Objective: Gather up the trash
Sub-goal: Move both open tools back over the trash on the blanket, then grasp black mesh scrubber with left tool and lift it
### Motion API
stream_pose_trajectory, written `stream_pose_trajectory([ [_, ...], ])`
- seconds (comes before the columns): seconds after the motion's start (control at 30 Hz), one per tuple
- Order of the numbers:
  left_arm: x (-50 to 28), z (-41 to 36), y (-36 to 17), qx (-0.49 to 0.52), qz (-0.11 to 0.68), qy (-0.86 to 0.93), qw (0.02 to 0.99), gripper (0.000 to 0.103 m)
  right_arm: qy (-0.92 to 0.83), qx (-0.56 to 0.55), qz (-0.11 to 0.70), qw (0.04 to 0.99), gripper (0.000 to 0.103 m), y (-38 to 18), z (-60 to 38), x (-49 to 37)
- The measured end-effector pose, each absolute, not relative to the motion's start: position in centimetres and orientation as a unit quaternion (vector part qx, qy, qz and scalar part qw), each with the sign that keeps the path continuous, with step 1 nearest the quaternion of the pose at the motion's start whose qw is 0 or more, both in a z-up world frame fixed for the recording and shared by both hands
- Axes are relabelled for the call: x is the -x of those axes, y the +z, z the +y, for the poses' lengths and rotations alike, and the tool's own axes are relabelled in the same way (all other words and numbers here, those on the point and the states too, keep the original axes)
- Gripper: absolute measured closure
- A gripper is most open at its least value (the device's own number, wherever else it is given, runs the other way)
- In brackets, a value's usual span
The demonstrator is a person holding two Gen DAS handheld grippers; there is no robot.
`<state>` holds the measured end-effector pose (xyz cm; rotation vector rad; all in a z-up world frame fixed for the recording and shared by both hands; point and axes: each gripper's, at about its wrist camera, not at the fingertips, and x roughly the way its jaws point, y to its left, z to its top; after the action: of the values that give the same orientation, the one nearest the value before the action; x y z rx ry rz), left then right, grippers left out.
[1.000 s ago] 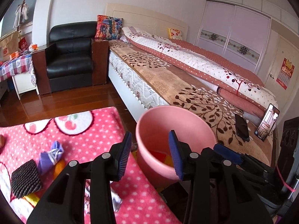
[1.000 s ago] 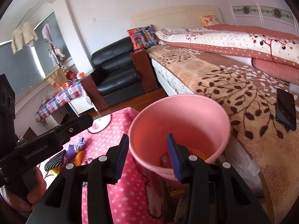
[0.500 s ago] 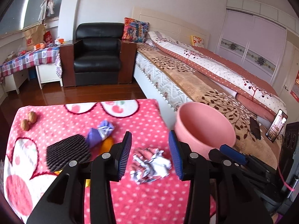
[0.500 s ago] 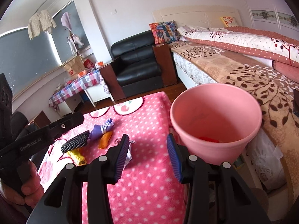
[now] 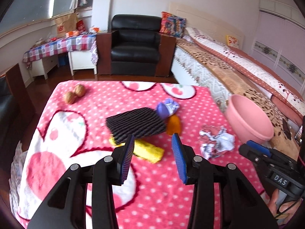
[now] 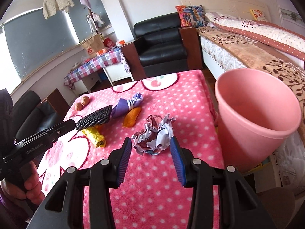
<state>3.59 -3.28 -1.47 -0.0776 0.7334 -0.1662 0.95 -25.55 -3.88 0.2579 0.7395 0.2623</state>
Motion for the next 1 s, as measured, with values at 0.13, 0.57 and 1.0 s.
stream_pose_trajectory([
  [0.13, -4.5, -1.3, -1.8, 0.052, 0.364, -0.058, 0.928, 0.062, 0.143, -0.123, 0.369, 0.910, 0.061, -4.3, -24.4, -1.5],
  [0.57, -9.8, 0.9, -4.4, 0.136, 0.437, -0.039, 0.888, 0.062, 0.187, -0.098, 0.383, 0.899, 0.061, -4.7, -21.6, -2.1],
  [1.0, -9.4, 2.4, -3.6, 0.149, 0.399, -0.042, 0.904, 0.095, 0.257, -0.074, 0.403, 0.875, 0.061, -4.6, -17.6, -4.4],
])
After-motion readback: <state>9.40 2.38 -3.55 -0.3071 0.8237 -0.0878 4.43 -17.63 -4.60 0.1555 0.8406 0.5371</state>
